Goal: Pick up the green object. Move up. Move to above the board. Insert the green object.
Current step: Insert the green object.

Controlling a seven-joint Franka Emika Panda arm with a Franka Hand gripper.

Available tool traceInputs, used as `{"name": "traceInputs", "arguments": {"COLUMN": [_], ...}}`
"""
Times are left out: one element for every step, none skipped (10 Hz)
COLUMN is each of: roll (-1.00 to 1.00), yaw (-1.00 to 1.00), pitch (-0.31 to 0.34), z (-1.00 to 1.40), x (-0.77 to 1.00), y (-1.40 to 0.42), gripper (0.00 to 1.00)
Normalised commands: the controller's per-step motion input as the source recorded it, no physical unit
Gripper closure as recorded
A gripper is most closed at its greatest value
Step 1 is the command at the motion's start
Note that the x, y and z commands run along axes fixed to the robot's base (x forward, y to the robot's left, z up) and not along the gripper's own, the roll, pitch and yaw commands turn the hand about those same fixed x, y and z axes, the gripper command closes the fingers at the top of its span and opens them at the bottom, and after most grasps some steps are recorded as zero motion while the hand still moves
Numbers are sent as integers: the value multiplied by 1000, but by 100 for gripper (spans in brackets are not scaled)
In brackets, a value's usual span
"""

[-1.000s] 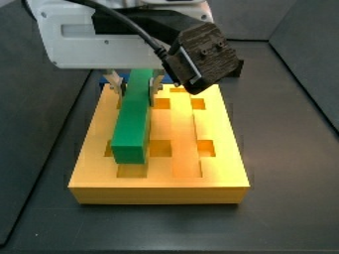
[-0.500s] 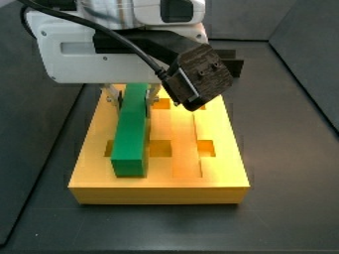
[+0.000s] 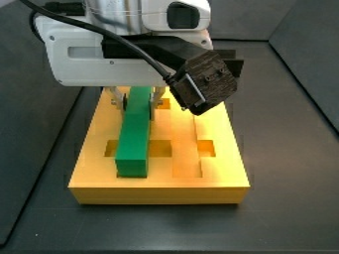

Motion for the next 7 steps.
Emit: {"name": "traceInputs", "arguments": {"roll": [-24, 0, 31, 74, 59, 53, 0], "yaw": [0, 0, 0, -323, -331, -220, 0], "pitch": [-41, -9, 0, 43, 34, 10, 0], "z": [-266, -191, -183, -146, -111, -91, 0], "x": [0, 0, 77, 0, 0, 0, 0], "y": [0, 0, 0, 0, 0, 0, 0], "gripper": [100, 100, 100, 100, 100, 100, 100]}}
